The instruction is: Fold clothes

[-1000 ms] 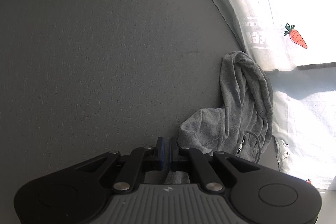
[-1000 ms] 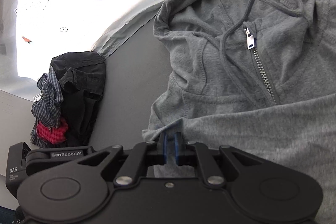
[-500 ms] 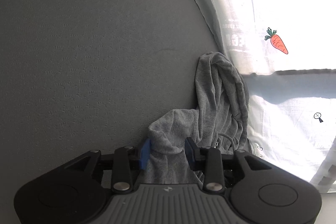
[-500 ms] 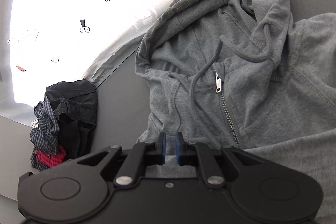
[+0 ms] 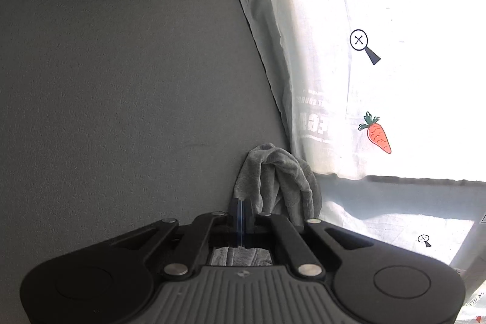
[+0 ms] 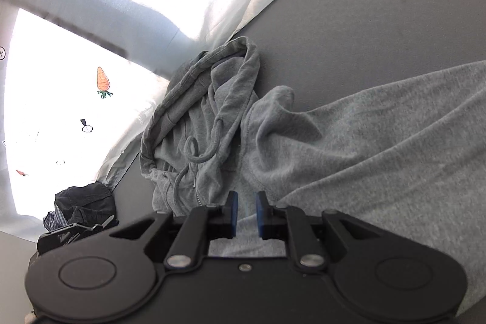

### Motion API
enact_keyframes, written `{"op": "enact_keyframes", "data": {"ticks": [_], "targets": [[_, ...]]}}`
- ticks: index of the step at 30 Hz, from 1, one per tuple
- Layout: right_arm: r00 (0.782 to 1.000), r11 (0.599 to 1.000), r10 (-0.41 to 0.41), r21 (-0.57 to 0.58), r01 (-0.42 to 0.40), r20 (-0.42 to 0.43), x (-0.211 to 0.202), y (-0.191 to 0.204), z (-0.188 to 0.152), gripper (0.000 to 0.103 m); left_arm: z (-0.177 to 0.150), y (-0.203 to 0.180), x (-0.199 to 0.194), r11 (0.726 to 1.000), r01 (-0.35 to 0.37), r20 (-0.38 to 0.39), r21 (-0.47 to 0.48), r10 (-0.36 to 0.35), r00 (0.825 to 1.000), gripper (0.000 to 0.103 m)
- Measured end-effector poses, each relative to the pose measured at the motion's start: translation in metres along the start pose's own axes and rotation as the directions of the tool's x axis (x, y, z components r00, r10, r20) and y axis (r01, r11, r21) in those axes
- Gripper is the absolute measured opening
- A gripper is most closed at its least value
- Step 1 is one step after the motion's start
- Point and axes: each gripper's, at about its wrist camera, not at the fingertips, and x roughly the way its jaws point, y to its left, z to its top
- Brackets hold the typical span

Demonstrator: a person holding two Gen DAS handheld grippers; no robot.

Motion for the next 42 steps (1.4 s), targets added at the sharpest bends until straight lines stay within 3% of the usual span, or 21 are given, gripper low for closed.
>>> {"op": "enact_keyframes", "data": {"ticks": [2, 6, 7, 11, 16, 17, 19, 21, 22, 25, 27, 31, 35, 37, 38, 39, 42], "targets": [[0.999, 0.999, -0.024, 0.025, 0.023, 0.031, -0.013, -0.014, 0.007, 0.015, -0.001, -0.012, 0.001, 0.994, -0.055, -0.037, 0.091, 0.058, 0.998, 0.003], [0.994, 0.995, -0.076, 0.067, 0.072, 0.072, -0.032, -0.036, 0.012, 0.018, -0.028, -0.015, -0.002, 0.955, -0.174, -0.091, 0.240, 0.201, 0.975, 0.029], [0.993, 0.994, -0.082, 0.076, 0.076, 0.079, -0.036, -0.040, 0.011, 0.019, -0.035, -0.009, -0.003, 0.953, -0.185, -0.109, 0.239, 0.216, 0.970, 0.032], [0.993, 0.991, -0.091, 0.107, 0.082, 0.077, -0.044, -0.052, 0.005, 0.022, -0.050, 0.020, -0.004, 0.970, -0.200, -0.164, 0.137, 0.221, 0.961, 0.059], [0.994, 0.988, -0.086, 0.133, 0.077, 0.060, -0.037, -0.058, 0.001, 0.022, -0.050, 0.037, 0.009, 0.985, -0.171, -0.195, 0.033, 0.174, 0.965, 0.069], [0.994, 0.988, -0.087, 0.132, 0.079, 0.060, -0.036, -0.058, 0.002, 0.022, -0.049, 0.035, 0.011, 0.988, -0.150, -0.190, 0.024, 0.152, 0.970, 0.070], [0.994, 0.988, -0.090, 0.130, 0.082, 0.058, -0.034, -0.058, 0.003, 0.022, -0.043, 0.027, 0.018, 0.991, -0.132, -0.176, 0.022, 0.134, 0.975, 0.057], [0.994, 0.988, -0.090, 0.134, 0.082, 0.056, -0.033, -0.059, 0.004, 0.022, -0.038, 0.020, 0.029, 0.990, -0.143, -0.188, 0.008, 0.142, 0.972, 0.012], [0.995, 0.987, -0.088, 0.136, 0.080, 0.055, -0.033, -0.059, 0.004, 0.022, -0.037, 0.019, 0.036, 0.991, -0.135, -0.216, -0.011, 0.129, 0.968, 0.006], [0.995, 0.986, -0.086, 0.146, 0.078, 0.052, -0.032, -0.063, 0.004, 0.022, -0.035, 0.020, 0.048, 0.988, -0.133, -0.274, -0.074, 0.108, 0.956, 0.005], [0.995, 0.985, -0.082, 0.154, 0.073, 0.054, -0.033, -0.066, 0.003, 0.021, -0.034, 0.016, 0.048, 0.989, -0.135, -0.253, -0.063, 0.115, 0.961, 0.000], [0.994, 0.984, -0.087, 0.159, 0.076, 0.062, -0.036, -0.070, 0.004, 0.019, -0.019, 0.010, 0.042, 0.992, -0.101, -0.176, -0.081, 0.086, 0.981, 0.000], [0.994, 0.984, -0.084, 0.160, 0.073, 0.063, -0.036, -0.072, 0.006, 0.019, -0.009, -0.006, 0.034, 0.991, -0.136, -0.171, 0.022, 0.137, 0.976, 0.000], [0.994, 0.986, -0.094, 0.142, 0.085, 0.062, -0.036, -0.070, 0.007, 0.019, -0.015, -0.010, 0.034, 0.983, -0.157, -0.221, 0.099, 0.176, 0.959, 0.017], [0.993, 0.987, -0.100, 0.134, 0.091, 0.062, -0.036, -0.069, 0.007, 0.019, -0.020, -0.010, 0.033, 0.974, -0.180, -0.244, 0.135, 0.209, 0.947, 0.033], [0.993, 0.987, -0.103, 0.130, 0.095, 0.063, -0.036, -0.068, 0.008, 0.019, -0.026, -0.010, 0.032, 0.963, -0.210, -0.250, 0.171, 0.249, 0.936, 0.040], [0.991, 0.988, -0.113, 0.117, 0.105, 0.066, -0.038, -0.068, 0.010, 0.021, -0.039, -0.009, 0.029, 0.924, -0.282, -0.200, 0.258, 0.337, 0.920, 0.044]]}}
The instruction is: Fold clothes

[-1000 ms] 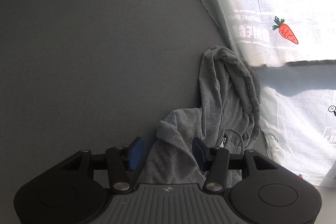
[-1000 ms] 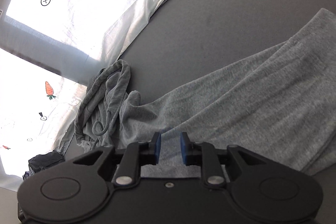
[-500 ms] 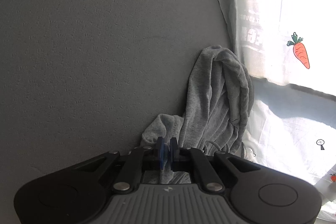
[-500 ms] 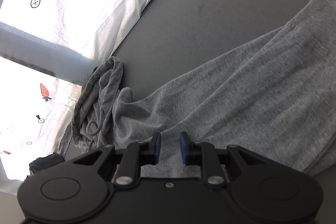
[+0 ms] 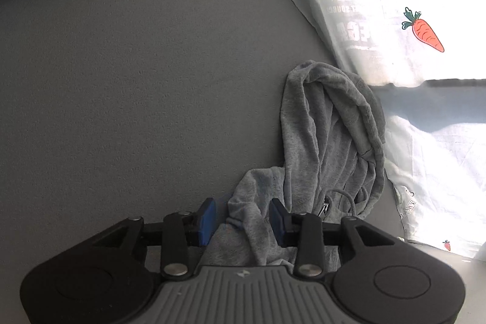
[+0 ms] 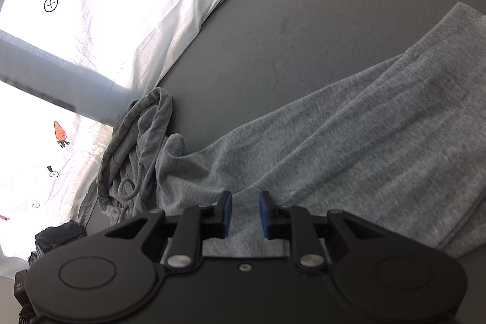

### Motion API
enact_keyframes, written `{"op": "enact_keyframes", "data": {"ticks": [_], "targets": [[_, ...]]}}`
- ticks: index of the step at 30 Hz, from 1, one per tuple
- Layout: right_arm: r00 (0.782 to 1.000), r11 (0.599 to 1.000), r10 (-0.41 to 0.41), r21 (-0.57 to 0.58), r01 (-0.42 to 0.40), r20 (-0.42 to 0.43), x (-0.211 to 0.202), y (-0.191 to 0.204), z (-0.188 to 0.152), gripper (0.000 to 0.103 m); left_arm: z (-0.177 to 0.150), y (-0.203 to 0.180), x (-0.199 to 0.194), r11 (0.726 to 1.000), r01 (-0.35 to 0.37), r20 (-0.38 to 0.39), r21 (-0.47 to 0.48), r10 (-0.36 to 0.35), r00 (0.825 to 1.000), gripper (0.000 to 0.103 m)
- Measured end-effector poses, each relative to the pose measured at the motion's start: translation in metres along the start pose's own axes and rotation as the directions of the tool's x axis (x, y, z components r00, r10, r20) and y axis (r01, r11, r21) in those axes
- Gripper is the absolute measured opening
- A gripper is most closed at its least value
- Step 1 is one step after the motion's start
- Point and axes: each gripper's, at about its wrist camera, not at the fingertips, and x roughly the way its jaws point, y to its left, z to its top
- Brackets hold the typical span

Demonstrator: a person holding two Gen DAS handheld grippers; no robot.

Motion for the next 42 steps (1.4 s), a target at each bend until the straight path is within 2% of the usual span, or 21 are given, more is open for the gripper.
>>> {"op": "enact_keyframes", "data": {"ticks": [2, 6, 7, 9, 12, 14, 19, 20, 21, 22, 25, 27, 28, 31, 32, 34, 36, 37, 40, 41, 42], "targets": [[1.000, 1.000, -0.007, -0.009, 0.007, 0.002, -0.002, 0.000, 0.000, 0.021, -0.005, 0.004, -0.001, 1.000, 0.009, -0.001, 0.006, -0.009, 1.000, 0.048], [1.000, 1.000, -0.002, 0.010, 0.002, 0.002, -0.004, -0.006, 0.001, 0.021, -0.009, -0.001, 0.007, 0.999, 0.042, -0.043, -0.004, -0.042, 0.998, 0.045], [1.000, 1.000, -0.003, 0.010, 0.003, 0.003, -0.005, -0.006, 0.001, 0.021, -0.009, -0.003, 0.008, 0.999, 0.036, -0.045, -0.005, -0.036, 0.998, 0.042], [1.000, 1.000, -0.008, 0.007, 0.008, 0.007, -0.008, -0.008, 0.001, 0.022, -0.010, -0.008, 0.010, 1.000, 0.018, -0.041, -0.002, -0.018, 0.999, 0.010], [1.000, 1.000, -0.009, 0.008, 0.009, 0.014, -0.012, -0.012, 0.002, 0.023, -0.010, -0.012, 0.008, 0.998, -0.059, 0.008, 0.014, 0.059, 0.998, 0.008], [1.000, 1.000, -0.013, 0.007, 0.013, 0.016, -0.013, -0.015, 0.003, 0.023, -0.009, -0.017, 0.007, 0.989, -0.135, 0.041, 0.062, 0.133, 0.990, 0.008], [1.000, 1.000, -0.018, 0.006, 0.018, 0.017, -0.015, -0.020, 0.006, 0.021, -0.006, -0.035, 0.014, 0.936, -0.299, 0.109, 0.188, 0.283, 0.953, 0.009], [1.000, 1.000, -0.025, -0.007, 0.025, 0.018, -0.015, -0.019, 0.007, 0.021, -0.006, -0.039, 0.016, 0.916, -0.341, 0.137, 0.213, 0.318, 0.938, 0.010], [0.999, 0.999, -0.032, -0.020, 0.032, 0.018, -0.016, -0.018, 0.007, 0.021, -0.005, -0.043, 0.016, 0.888, -0.397, 0.177, 0.232, 0.363, 0.915, 0.009], [0.999, 0.999, -0.040, -0.035, 0.040, 0.019, -0.016, -0.017, 0.008, 0.021, -0.004, -0.046, 0.016, 0.854, -0.458, 0.224, 0.247, 0.410, 0.884, 0.009], [0.998, 0.996, -0.057, -0.063, 0.058, 0.024, -0.018, -0.016, 0.009, 0.021, 0.009, -0.040, 0.007, 0.852, -0.470, 0.271, 0.232, 0.407, 0.872, 0.009], [0.996, 0.993, -0.076, -0.083, 0.080, 0.042, -0.022, -0.016, 0.010, 0.021, 0.014, -0.032, -0.010, 0.910, -0.361, 0.259, 0.202, 0.306, 0.916, 0.010], [0.995, 0.991, -0.087, -0.094, 0.091, 0.051, -0.024, -0.016, 0.010, 0.022, 0.011, -0.032, -0.014, 0.918, -0.332, 0.244, 0.215, 0.279, 0.929, 0.011], [0.989, 0.983, -0.127, -0.120, 0.136, 0.080, -0.032, -0.020, 0.014, 0.027, -0.005, -0.036, -0.019, 0.922, -0.276, 0.173, 0.272, 0.235, 0.956, 0.025], [0.987, 0.983, -0.134, -0.119, 0.143, 0.086, -0.034, -0.023, 0.015, 0.027, -0.012, -0.035, -0.018, 0.926, -0.262, 0.146, 0.272, 0.229, 0.962, 0.030], [0.986, 0.984, -0.137, -0.101, 0.146, 0.094, -0.039, -0.030, 0.017, 0.028, -0.026, -0.025, -0.014, 0.955, -0.203, 0.084, 0.217, 0.189, 0.978, 0.037], [0.985, 0.985, -0.140, -0.085, 0.148, 0.101, -0.043, -0.036, 0.017, 0.028, -0.032, -0.018, -0.003, 0.971, -0.161, 0.055, 0.179, 0.154, 0.987, 0.048], [0.985, 0.986, -0.139, -0.076, 0.147, 0.100, -0.044, -0.039, 0.017, 0.028, -0.035, -0.014, 0.002, 0.977, -0.141, 0.043, 0.160, 0.135, 0.990, 0.050], [0.986, 0.988, -0.132, -0.069, 0.139, 0.100, -0.045, -0.042, 0.016, 0.027, -0.043, -0.027, 0.013, 0.957, -0.166, 0.074, 0.236, 0.152, 0.986, 0.049], [0.986, 0.988, -0.132, -0.072, 0.140, 0.099, -0.045, -0.041, 0.016, 0.027, -0.047, -0.034, 0.010, 0.942, -0.178, 0.112, 0.285, 0.151, 0.982, 0.047], [0.986, 0.987, -0.132, -0.075, 0.140, 0.099, -0.045, -0.041, 0.016, 0.027, -0.046, -0.037, 0.011, 0.931, -0.192, 0.133, 0.311, 0.157, 0.979, 0.032]]}}
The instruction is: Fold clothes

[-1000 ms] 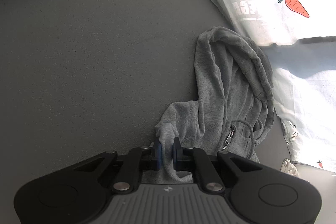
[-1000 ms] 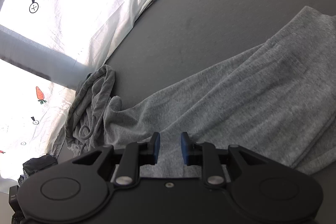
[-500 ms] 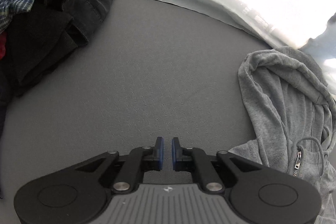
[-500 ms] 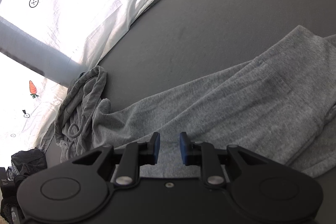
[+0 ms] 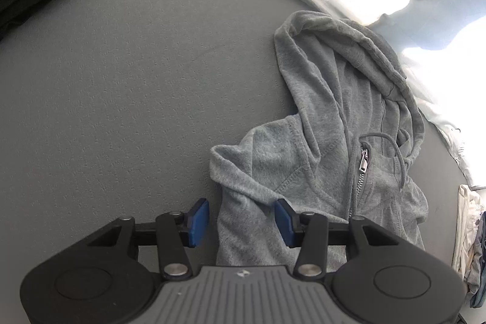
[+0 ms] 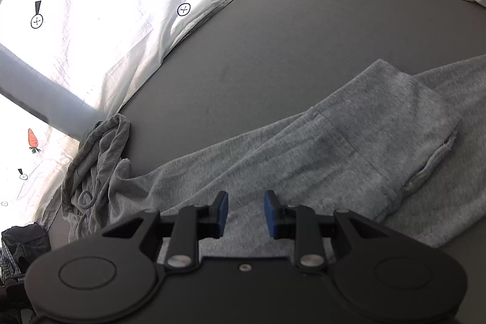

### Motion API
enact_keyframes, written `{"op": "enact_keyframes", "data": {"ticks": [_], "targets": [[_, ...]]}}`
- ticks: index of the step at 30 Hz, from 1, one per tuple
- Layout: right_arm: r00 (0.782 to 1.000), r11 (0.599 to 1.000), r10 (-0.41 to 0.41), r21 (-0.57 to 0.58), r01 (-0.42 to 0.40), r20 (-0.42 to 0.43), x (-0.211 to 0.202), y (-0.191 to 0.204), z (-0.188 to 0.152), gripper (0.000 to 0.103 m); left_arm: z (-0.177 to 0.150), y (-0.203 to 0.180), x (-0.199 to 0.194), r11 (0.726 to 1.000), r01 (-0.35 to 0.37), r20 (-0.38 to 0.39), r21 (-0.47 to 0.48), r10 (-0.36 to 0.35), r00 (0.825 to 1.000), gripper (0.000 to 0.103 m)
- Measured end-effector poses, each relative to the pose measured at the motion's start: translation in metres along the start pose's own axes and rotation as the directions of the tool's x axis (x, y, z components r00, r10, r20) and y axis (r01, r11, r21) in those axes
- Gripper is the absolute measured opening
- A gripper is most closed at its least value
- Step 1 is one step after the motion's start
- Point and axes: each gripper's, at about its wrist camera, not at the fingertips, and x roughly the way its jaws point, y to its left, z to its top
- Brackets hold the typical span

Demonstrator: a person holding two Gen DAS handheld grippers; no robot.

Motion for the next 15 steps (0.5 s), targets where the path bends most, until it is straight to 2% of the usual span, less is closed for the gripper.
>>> {"op": "enact_keyframes", "data": {"ticks": [1, 2, 6, 12, 13, 15], "targets": [[1.000, 1.000, 0.000, -0.003, 0.000, 0.000, 0.000, 0.000, 0.000, 0.027, 0.002, -0.003, 0.001, 1.000, -0.012, 0.016, 0.025, 0.012, 1.000, 0.020], [1.000, 1.000, 0.001, -0.004, -0.001, 0.000, 0.001, 0.000, 0.000, 0.027, 0.007, -0.002, 0.006, 1.000, -0.011, 0.001, 0.022, 0.011, 1.000, 0.014], [1.000, 1.000, -0.004, -0.020, 0.004, 0.000, 0.002, 0.002, 0.002, 0.027, 0.028, 0.005, 0.011, 1.000, -0.007, -0.012, -0.018, 0.007, 1.000, 0.013], [1.000, 1.000, 0.002, -0.011, -0.002, 0.008, -0.001, -0.005, 0.003, 0.027, 0.047, 0.027, 0.014, 0.988, 0.043, -0.059, -0.147, -0.053, 0.997, 0.015], [1.000, 1.000, -0.005, -0.011, 0.005, 0.013, -0.002, -0.007, 0.004, 0.027, 0.048, 0.028, 0.011, 0.988, 0.032, -0.043, -0.149, -0.039, 0.998, 0.017], [0.999, 0.999, -0.030, -0.021, 0.030, 0.028, -0.006, -0.010, 0.007, 0.028, 0.051, 0.030, 0.000, 0.990, -0.044, 0.056, -0.131, 0.052, 0.997, 0.020]]}}
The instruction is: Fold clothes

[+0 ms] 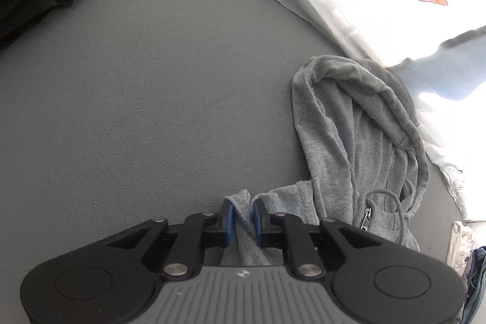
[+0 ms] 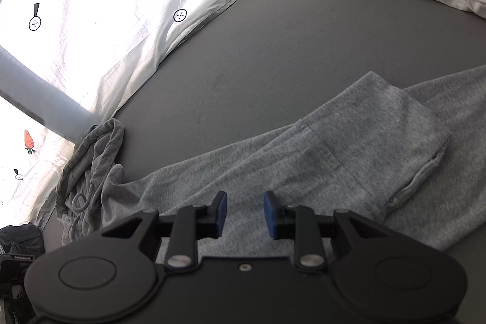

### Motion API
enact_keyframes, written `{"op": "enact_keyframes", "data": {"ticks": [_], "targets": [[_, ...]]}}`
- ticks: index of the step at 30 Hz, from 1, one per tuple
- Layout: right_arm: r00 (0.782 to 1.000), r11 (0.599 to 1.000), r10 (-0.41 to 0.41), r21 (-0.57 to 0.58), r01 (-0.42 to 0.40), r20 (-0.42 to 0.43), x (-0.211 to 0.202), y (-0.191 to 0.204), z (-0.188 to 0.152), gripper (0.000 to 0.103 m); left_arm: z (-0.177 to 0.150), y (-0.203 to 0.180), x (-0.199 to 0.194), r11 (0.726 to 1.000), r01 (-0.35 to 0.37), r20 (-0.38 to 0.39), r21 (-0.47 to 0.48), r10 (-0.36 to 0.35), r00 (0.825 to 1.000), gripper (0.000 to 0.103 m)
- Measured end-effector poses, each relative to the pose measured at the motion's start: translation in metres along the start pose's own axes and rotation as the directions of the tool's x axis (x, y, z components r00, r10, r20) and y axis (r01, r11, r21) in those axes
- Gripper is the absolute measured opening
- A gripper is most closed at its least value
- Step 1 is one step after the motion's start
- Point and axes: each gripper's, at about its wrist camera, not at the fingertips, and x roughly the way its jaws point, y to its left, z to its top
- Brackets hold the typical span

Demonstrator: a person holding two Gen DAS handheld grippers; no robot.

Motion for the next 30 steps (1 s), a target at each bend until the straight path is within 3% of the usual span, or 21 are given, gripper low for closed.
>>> {"op": "enact_keyframes", "data": {"ticks": [2, 4, 5, 7, 9, 12, 17, 20, 22, 24, 26, 30], "targets": [[0.999, 0.999, -0.035, -0.014, 0.035, 0.020, -0.004, -0.004, 0.003, 0.032, 0.009, 0.005, -0.011, 0.999, -0.031, 0.051, -0.009, 0.032, 0.998, 0.027], [0.996, 0.997, -0.073, -0.021, 0.074, 0.048, -0.010, -0.012, 0.006, 0.035, 0.015, 0.013, -0.021, 0.998, 0.034, 0.045, -0.055, -0.032, 0.998, 0.028], [0.993, 0.995, -0.096, -0.026, 0.098, 0.067, -0.012, -0.017, 0.007, 0.037, 0.012, 0.011, -0.027, 0.998, 0.052, 0.053, -0.044, -0.049, 0.997, 0.033], [0.991, 0.994, -0.098, -0.032, 0.101, 0.096, -0.017, -0.024, 0.009, 0.037, 0.002, 0.005, -0.039, 0.998, 0.060, 0.068, 0.009, -0.061, 0.996, 0.042], [0.974, 0.980, -0.176, -0.066, 0.187, 0.139, -0.022, -0.024, 0.010, 0.044, -0.017, -0.005, -0.047, 0.995, 0.053, 0.069, 0.085, -0.059, 0.996, 0.049], [0.955, 0.959, -0.221, -0.134, 0.249, 0.197, -0.032, -0.026, 0.009, 0.049, -0.053, -0.019, -0.053, 0.983, 0.057, 0.049, 0.174, -0.066, 0.997, 0.057], [0.910, 0.911, -0.348, -0.146, 0.385, 0.227, -0.031, -0.037, 0.007, 0.060, -0.113, -0.039, -0.049, 0.946, -0.062, 0.046, 0.317, 0.050, 0.998, 0.067], [0.904, 0.901, -0.373, -0.151, 0.406, 0.208, -0.025, -0.047, 0.005, 0.068, -0.136, -0.037, -0.040, 0.926, -0.109, 0.035, 0.361, 0.103, 0.994, 0.072], [0.915, 0.911, -0.352, -0.152, 0.383, 0.196, -0.022, -0.051, 0.003, 0.062, -0.146, -0.033, -0.033, 0.916, -0.137, 0.026, 0.378, 0.137, 0.990, 0.075], [0.924, 0.922, -0.323, -0.152, 0.356, 0.206, -0.024, -0.051, 0.001, 0.048, -0.150, -0.025, -0.027, 0.924, -0.151, 0.013, 0.352, 0.157, 0.988, 0.080], [0.936, 0.939, -0.282, -0.140, 0.314, 0.209, -0.028, -0.051, 0.001, 0.014, -0.152, -0.022, -0.026, 0.930, -0.137, 0.021, 0.341, 0.138, 0.990, 0.087], [0.963, 0.984, -0.146, -0.066, 0.165, 0.228, -0.042, -0.052, 0.004, 0.013, -0.159, -0.031, -0.018, 0.902, -0.150, 0.024, 0.404, 0.153, 0.988, 0.099]]}}
